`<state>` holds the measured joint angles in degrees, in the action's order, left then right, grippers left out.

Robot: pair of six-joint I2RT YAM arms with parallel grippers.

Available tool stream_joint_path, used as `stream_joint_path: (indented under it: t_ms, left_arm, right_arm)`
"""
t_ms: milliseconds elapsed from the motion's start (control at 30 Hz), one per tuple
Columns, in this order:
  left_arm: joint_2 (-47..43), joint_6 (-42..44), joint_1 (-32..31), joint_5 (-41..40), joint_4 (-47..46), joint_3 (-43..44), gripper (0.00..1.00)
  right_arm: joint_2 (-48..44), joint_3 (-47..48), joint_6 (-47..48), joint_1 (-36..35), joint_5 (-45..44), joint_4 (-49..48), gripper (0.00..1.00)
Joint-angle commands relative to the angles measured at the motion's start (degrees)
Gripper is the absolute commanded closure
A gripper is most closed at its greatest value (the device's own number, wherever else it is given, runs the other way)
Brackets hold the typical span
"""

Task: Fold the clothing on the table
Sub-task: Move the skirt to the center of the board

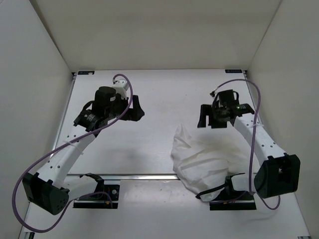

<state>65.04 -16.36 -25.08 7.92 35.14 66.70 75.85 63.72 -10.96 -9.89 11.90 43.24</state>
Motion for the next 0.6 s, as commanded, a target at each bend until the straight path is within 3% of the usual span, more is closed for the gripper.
stream_joint_path:
  t_ms: [0, 133, 167, 200, 267, 367, 400, 500, 567]
  left_arm:
    - [-1.6, 0.0, 0.3, 6.7, -4.6, -3.4, 0.01]
    - [-1.5, 1.1, 2.0, 6.2, -3.3, -4.0, 0.01]
    - [-1.7, 1.2, 3.2, 6.4, -2.9, -4.1, 0.01]
    - [-1.8, 1.2, 3.4, 6.3, -3.1, -4.4, 0.02]
    - [-2.4, 1.6, 3.7, 5.8, -2.8, -3.7, 0.02]
    - [-3.3, 2.4, 4.3, 4.7, -1.9, -3.5, 0.01]
    - [-3.4, 2.6, 4.5, 4.2, -1.1, -3.3, 0.01]
    - [-4.4, 3.1, 4.7, 2.8, -0.3, -3.2, 0.02]
    - [-5.2, 3.0, 4.7, 2.4, 0.0, -3.3, 0.02]
  right_arm:
    - [-5.4, -5.8, -2.5, -2.7, 4.6, 7.3, 0.29]
    - [-6.3, -9.8, -5.0, -11.4, 3.1, 6.9, 0.25]
    - [-5.7, -10.3, -6.1, -13.4, 2.0, 6.8, 0.31]
    - [-4.5, -11.1, -6.2, -14.5, 1.9, 7.5, 0.48]
    - [-1.9, -12.1, -7.0, -15.3, 0.1, 7.8, 0.63]
    - [1.9, -14.4, -7.0, -16.1, -2.6, 5.9, 0.66]
    - [3.3, -14.4, -7.1, -15.9, -2.8, 4.8, 0.71]
    - [8.5, -11.0, -7.2, -14.9, -2.5, 3.3, 1.00]
    - [12.5, -7.1, -6.2, -15.7, -4.4, 1.7, 1.00]
